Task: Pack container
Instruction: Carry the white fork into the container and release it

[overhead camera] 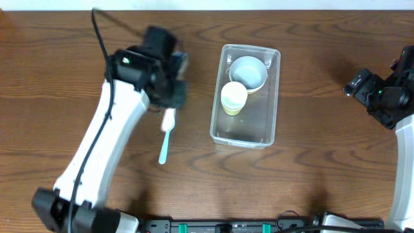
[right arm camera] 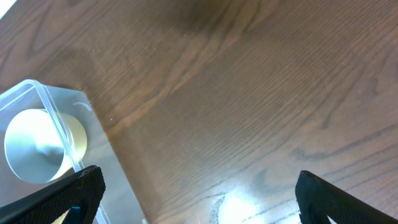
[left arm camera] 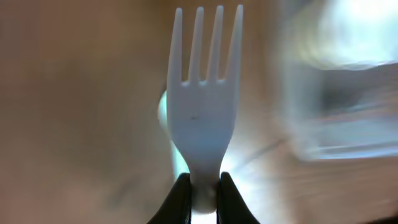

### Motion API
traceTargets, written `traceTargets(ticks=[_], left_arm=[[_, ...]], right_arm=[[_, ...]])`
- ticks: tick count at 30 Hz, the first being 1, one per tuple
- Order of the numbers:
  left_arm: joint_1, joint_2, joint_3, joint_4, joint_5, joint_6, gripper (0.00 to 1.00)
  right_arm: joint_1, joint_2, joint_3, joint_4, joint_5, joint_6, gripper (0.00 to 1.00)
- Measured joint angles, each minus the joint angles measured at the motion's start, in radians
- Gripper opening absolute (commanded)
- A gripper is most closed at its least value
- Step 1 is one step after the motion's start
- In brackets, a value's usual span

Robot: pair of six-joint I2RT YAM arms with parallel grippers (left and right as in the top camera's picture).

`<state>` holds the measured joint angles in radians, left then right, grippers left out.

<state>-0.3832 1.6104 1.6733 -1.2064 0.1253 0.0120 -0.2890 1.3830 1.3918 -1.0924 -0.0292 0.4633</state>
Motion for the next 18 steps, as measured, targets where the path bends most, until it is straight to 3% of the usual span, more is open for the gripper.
traceTargets(ticks=[7,18], left_arm=[[-0.301,0.015,0.059,0.259,0.037,0.072,0.06],[-0.417,0.358,0.051,0.378,0.028,0.154,0.09]], right_arm=[[0.000,0.000,0.000,0.000,0.000,0.000,0.99],[0.000,0.000,0.000,0.000,0.000,0.000,0.99]])
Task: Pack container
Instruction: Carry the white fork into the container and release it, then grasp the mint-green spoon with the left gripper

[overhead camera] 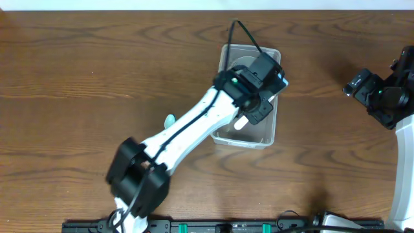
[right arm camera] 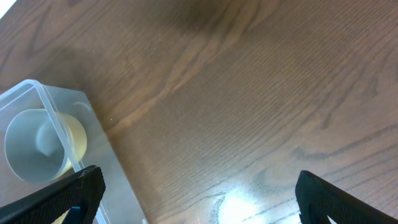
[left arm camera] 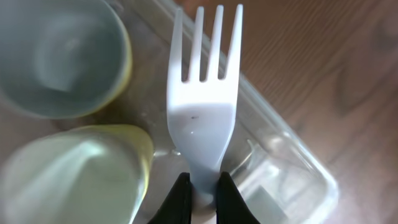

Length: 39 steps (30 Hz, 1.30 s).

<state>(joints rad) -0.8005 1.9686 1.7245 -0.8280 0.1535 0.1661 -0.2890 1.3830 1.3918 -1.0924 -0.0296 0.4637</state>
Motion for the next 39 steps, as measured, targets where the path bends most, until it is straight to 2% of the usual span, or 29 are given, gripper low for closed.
traceTargets(ticks=[2,4,5,6,11,16,19,23,26,31,34,39], left_arm=[[-0.002,0.040,0.000,0.000,-0.002,0.016,0.32],[-0.003,0.058,-0.002,-0.002,-0.003,0.027,0.50],[-0.004,0.061,-0.002,-0.002,-0.003,0.024,0.65],[-0.005,0.061,-0.002,-0.007,-0.002,0.023,0.69],[-0.005,0.012,0.070,-0.150,-0.003,0.018,0.71],[0.023,-0.184,0.193,-0.323,-0.040,0.008,0.71],[0.090,-0.336,0.224,-0.479,-0.104,-0.040,0.71],[0.227,-0.419,0.192,-0.597,-0.155,-0.117,0.71],[0.334,-0.413,0.050,-0.545,-0.169,-0.171,0.71],[0.468,-0.335,-0.341,-0.240,-0.135,-0.215,0.74],[0.512,-0.305,-0.542,-0.104,-0.114,-0.223,0.74],[0.531,-0.288,-0.721,0.045,-0.096,-0.227,0.74]], right_arm=[[0.000,0.000,0.000,0.000,0.000,0.000,0.99],[0.000,0.000,0.000,0.000,0.000,0.000,0.99],[0.000,0.000,0.000,0.000,0.000,0.000,0.99],[0.000,0.000,0.000,0.000,0.000,0.000,0.99],[0.000,0.000,0.000,0.000,0.000,0.000,0.99],[0.000,0.000,0.000,0.000,0.000,0.000,0.99],[0.000,0.000,0.000,0.000,0.000,0.000,0.99],[0.000,0.000,0.000,0.000,0.000,0.000,0.99],[0.000,0.000,0.000,0.000,0.000,0.000,0.99],[0.000,0.000,0.000,0.001,0.000,0.000,0.99],[0.000,0.000,0.000,0.000,0.000,0.000,0.99],[0.000,0.000,0.000,0.000,0.000,0.000,0.99]])
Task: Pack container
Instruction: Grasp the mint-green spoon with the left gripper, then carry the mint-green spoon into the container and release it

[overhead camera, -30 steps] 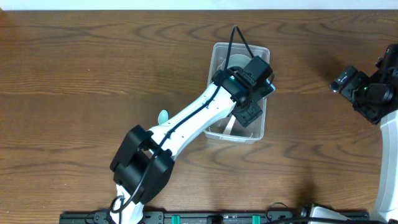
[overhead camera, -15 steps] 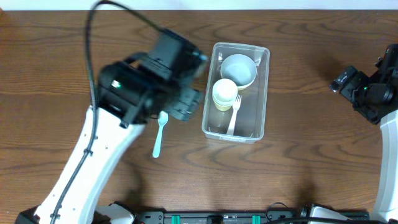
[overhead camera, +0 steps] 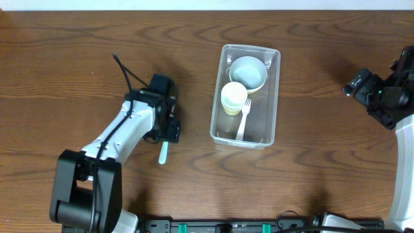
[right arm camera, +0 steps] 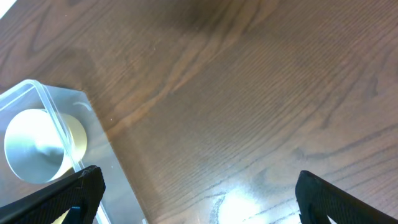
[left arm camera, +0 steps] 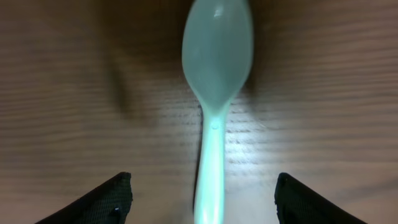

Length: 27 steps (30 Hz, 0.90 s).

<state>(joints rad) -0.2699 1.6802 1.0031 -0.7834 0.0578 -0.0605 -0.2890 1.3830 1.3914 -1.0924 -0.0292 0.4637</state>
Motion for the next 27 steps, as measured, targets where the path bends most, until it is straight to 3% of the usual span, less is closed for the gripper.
traceTargets(ticks=[4,7,9,13,15,21,27], left_arm=[[0.006,0.018,-0.079,0.098,0.013,0.001,0.73],[0.006,0.027,-0.102,0.144,0.032,0.004,0.64],[0.006,0.027,-0.102,0.161,0.042,0.007,0.55],[0.007,0.027,-0.102,0.185,0.052,0.008,0.19],[0.007,0.027,-0.102,0.185,0.062,0.010,0.09],[0.007,0.026,-0.014,-0.011,0.076,0.018,0.06],[-0.013,-0.042,0.346,-0.306,0.077,0.063,0.06]], right_arm=[[0.000,0.000,0.000,0.000,0.000,0.000,0.99],[0.000,0.000,0.000,0.000,0.000,0.000,0.99],[0.000,0.000,0.000,0.000,0.000,0.000,0.99],[0.000,0.000,0.000,0.000,0.000,0.000,0.99],[0.000,0.000,0.000,0.000,0.000,0.000,0.99],[0.000,0.000,0.000,0.000,0.000,0.000,0.99],[0.000,0.000,0.000,0.000,0.000,0.000,0.99]])
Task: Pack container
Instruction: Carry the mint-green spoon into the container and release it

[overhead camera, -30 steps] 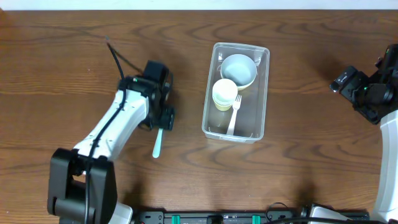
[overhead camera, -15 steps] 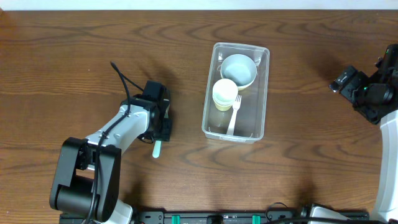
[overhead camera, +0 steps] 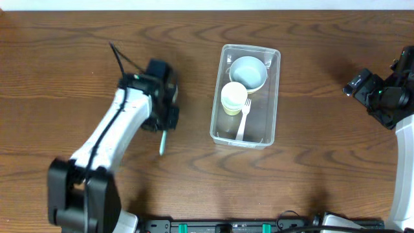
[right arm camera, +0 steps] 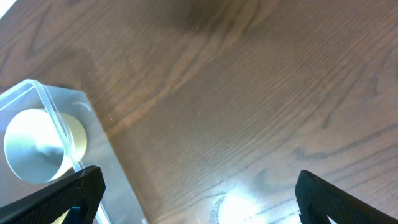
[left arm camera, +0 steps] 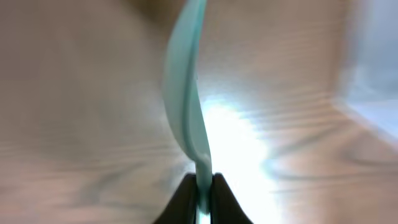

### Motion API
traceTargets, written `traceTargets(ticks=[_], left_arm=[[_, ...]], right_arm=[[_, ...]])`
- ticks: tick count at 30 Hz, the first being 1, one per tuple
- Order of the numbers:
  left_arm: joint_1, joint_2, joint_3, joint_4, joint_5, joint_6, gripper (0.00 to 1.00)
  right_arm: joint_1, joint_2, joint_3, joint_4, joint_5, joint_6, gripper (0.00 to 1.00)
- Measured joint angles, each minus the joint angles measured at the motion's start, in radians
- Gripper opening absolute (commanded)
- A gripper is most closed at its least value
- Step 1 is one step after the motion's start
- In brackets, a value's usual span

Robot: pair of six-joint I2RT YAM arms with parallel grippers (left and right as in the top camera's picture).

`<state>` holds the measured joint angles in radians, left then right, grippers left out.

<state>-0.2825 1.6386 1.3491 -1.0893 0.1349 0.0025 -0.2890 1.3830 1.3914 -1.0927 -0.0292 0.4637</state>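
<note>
A clear plastic container (overhead camera: 270, 111) stands at mid-table holding a pale bowl (overhead camera: 248, 72), a yellowish cup (overhead camera: 233, 98) and a white fork (overhead camera: 243, 119). My left gripper (left arm camera: 200, 186) is shut on a pale teal spoon (left arm camera: 186, 106), seen edge-on and blurred in the left wrist view. Overhead, the spoon's handle (overhead camera: 163, 143) pokes out below that gripper, left of the container. My right gripper (right arm camera: 199, 186) is open over bare wood at the right; the container corner (right arm camera: 43, 99) shows at its left.
The brown wooden table (overhead camera: 323, 168) lies all round the container. The right arm (overhead camera: 385, 97) rests at the far right edge. A black rail (overhead camera: 220, 226) runs along the front edge.
My left gripper was open above the teal spoon lying flat on the table. Now it is shut on the spoon, which stands on edge in its grip. The right arm has not moved.
First my left gripper held a white fork left of the container, near the spoon. Then it was over the container with the fork. Later the fork lay inside and the gripper hung open over the spoon; now it grips the spoon.
</note>
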Motion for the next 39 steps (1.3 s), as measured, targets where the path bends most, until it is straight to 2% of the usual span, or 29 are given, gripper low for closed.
traceTargets(ticks=[3,6,12,17,23,25,28,32,39], left_arm=[[-0.054,-0.064,0.185,-0.055,0.001,0.027,0.06],[-0.128,-0.116,0.295,-0.058,0.002,0.040,0.06],[-0.359,-0.117,0.344,0.089,0.009,0.074,0.06],[-0.537,0.017,0.344,0.168,-0.033,0.144,0.06],[-0.595,0.273,0.344,0.210,-0.073,0.224,0.08],[-0.593,0.351,0.343,0.219,-0.097,0.243,0.19],[-0.589,0.408,0.338,0.219,-0.130,0.261,0.58],[-0.586,0.394,0.336,0.198,-0.173,0.251,0.98],[-0.585,0.190,0.430,0.111,-0.197,0.156,0.98]], right_arm=[[0.000,0.000,0.000,0.000,0.000,0.000,0.99],[0.000,0.000,0.000,0.000,0.000,0.000,0.99],[0.000,0.000,0.000,0.000,0.000,0.000,0.99],[0.000,0.000,0.000,0.000,0.000,0.000,0.99],[0.000,0.000,0.000,0.000,0.000,0.000,0.99],[0.000,0.000,0.000,0.000,0.000,0.000,0.99],[0.000,0.000,0.000,0.000,0.000,0.000,0.99],[0.000,0.000,0.000,0.000,0.000,0.000,0.99],[0.000,0.000,0.000,0.000,0.000,0.000,0.99]])
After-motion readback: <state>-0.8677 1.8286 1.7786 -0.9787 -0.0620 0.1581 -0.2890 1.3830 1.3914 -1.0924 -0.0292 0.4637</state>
